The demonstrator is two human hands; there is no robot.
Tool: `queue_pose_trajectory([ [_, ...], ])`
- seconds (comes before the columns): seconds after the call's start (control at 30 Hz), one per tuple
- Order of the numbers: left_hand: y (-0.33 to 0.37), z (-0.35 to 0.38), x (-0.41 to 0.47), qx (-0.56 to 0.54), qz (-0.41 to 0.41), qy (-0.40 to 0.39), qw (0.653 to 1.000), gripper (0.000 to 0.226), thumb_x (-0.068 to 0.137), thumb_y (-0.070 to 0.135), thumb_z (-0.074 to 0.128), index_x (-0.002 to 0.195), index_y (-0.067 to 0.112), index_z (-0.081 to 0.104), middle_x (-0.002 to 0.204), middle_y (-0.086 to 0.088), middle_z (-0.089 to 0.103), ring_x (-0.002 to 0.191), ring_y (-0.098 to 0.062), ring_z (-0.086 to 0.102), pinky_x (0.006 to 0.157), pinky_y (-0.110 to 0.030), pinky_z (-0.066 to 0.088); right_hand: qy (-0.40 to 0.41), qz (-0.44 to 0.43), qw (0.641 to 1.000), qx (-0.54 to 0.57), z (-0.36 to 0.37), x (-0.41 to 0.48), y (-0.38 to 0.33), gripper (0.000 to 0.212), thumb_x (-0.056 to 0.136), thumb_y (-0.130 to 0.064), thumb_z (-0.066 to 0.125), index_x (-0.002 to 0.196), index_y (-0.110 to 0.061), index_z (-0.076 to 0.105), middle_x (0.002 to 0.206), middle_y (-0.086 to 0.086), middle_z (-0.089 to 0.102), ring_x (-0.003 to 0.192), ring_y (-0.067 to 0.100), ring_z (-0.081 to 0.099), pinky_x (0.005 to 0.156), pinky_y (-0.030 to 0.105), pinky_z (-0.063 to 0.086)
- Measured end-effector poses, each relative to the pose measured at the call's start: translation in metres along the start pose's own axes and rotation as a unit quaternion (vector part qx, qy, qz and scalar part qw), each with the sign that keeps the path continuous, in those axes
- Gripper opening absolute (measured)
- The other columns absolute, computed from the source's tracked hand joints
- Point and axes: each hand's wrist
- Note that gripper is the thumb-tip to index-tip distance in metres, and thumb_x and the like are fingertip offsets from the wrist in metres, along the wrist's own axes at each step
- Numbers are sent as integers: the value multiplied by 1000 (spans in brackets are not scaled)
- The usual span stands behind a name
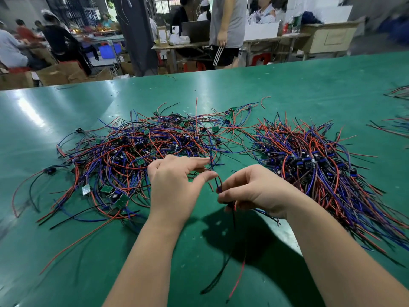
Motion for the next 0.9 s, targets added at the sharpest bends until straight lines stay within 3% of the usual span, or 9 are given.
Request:
queue_pose_trajectory([
  [0.1,4,4,-1,25,25,63,997,43,68,44,77,108,29,71,106,8,66,104,-14,54,94,-27,23,5,-8,1000,1,1,0,-1,10,75,-1,70,72,-10,73,73,12,72,58,13,65,46,15,43],
  [0.2,8,8,-3,-26,-21,110,993,67,77,44,72,136,22,49,131,-2,46,123,-12,37,107,-27,24,21,-15,987,161,-2,3,-3,9,73,-1,71,71,-9,71,80,14,73,67,22,70,46,16,45],
  [0.27,11,7,-2,-120,-85,99,984,64,86,47,57,141,20,40,130,0,42,121,-4,40,105,-25,32,25,-25,960,278,-6,3,-6,4,66,-9,71,68,-11,73,83,13,73,74,26,71,47,18,50],
  [0.33,15,7,1,-265,-185,41,946,47,89,49,45,126,20,51,112,1,58,95,4,57,85,-19,45,34,-36,936,348,-9,4,-8,5,63,-14,71,66,-15,75,81,8,72,76,25,72,49,19,53],
  [0.4,19,10,3,-397,-299,-38,867,37,92,46,41,99,16,63,85,-2,70,68,-4,65,66,-23,52,50,-40,917,393,-12,6,-9,5,62,-16,70,64,-16,75,76,4,72,74,21,72,52,19,54],
  [0.53,30,14,-2,-461,-344,-159,802,41,77,48,54,83,9,67,68,-2,71,58,-12,66,55,-23,56,67,-52,919,386,-11,8,-9,11,66,-19,65,64,-22,76,76,-4,73,64,8,68,52,15,46],
  [0.6,33,16,-5,-471,-331,-176,799,35,74,44,58,83,11,67,70,0,72,58,-11,66,51,-20,53,57,-62,912,401,-10,9,-7,14,68,-17,64,64,-20,76,76,-2,73,63,7,67,52,14,48],
  [0.73,30,17,-4,-427,-311,-134,838,23,82,37,62,87,15,68,66,7,69,48,-2,56,45,-11,42,56,-71,898,431,-10,11,-7,13,68,-12,63,64,-13,76,68,3,68,62,14,67,53,18,52],
  [0.9,28,17,-5,-399,-223,-84,885,28,69,42,68,83,18,70,73,5,72,67,-5,64,66,-17,51,78,-82,948,297,-2,11,-3,10,64,-17,66,72,-12,69,65,-2,67,56,7,64,49,14,45],
])
Point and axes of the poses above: each hand's wrist, its own x-axis towards the middle knuckle, its own z-axis out of the palm, y = z × x
